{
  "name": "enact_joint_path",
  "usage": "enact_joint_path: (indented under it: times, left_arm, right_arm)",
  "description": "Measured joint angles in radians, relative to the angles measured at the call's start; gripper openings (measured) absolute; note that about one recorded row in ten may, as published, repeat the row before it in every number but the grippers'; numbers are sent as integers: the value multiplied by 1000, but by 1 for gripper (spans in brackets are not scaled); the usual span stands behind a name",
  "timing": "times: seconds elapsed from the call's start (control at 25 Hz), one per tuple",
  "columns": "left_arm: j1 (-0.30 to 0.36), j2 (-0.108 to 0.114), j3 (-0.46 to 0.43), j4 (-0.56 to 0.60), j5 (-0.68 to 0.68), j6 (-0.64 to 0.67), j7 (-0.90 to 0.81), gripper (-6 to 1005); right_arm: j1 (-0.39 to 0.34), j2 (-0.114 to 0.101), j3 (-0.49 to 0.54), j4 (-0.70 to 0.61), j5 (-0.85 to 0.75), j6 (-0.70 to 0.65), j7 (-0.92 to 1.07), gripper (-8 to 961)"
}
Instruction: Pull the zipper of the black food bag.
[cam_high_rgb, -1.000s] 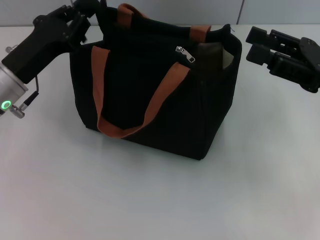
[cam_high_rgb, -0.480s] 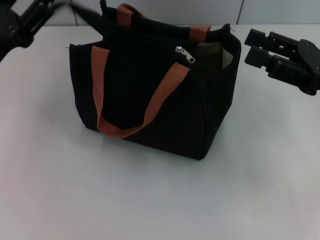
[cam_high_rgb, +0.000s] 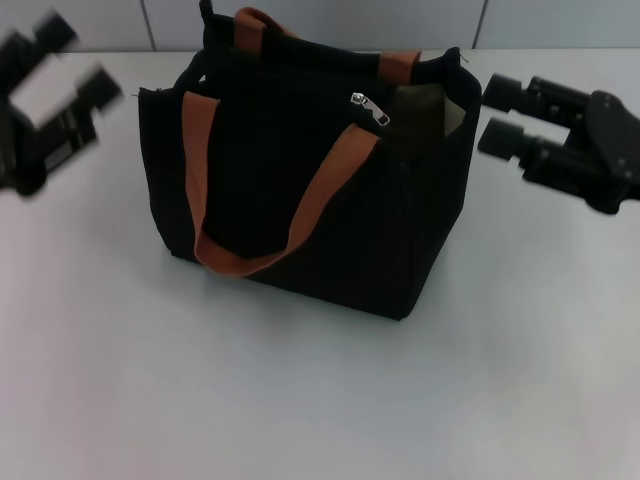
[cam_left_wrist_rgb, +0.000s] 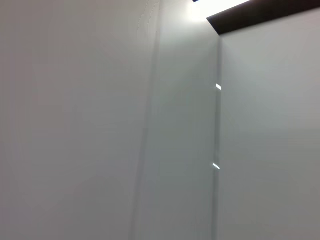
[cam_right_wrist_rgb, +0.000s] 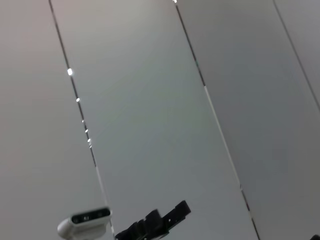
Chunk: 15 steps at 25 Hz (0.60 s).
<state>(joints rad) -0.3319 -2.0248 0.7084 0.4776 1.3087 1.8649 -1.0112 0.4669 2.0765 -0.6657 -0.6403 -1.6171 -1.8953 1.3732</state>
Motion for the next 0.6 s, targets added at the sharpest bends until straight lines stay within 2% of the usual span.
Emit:
enact_joint_path:
  times: [0.04,0.08,0.12,0.2,0.24,0.6]
  left_arm:
    - [10,15,0,2,63,33,-1,763]
    - [10,15,0,2,63,33,-1,763]
    - [16,26,0,3,106,59,-1,763]
    - [16,26,0,3,106,59,-1,763]
    - [41,46,0,19,196,116,-1,764]
    - [66,45,4,42,321,115,11,763]
  right_arm:
    - [-3,0,-14,0,0,0,-23,621]
    - [-3,0,-14,0,0,0,-23,621]
    - [-11,0,-41,0,0,-1,-75,621]
    - [-16,0,-54,0,0,-1,-101,621]
    - [-28,1,-82,-2,0,-7,-162,621]
    - [-66,5,-169,-14,-17,-31,-367,621]
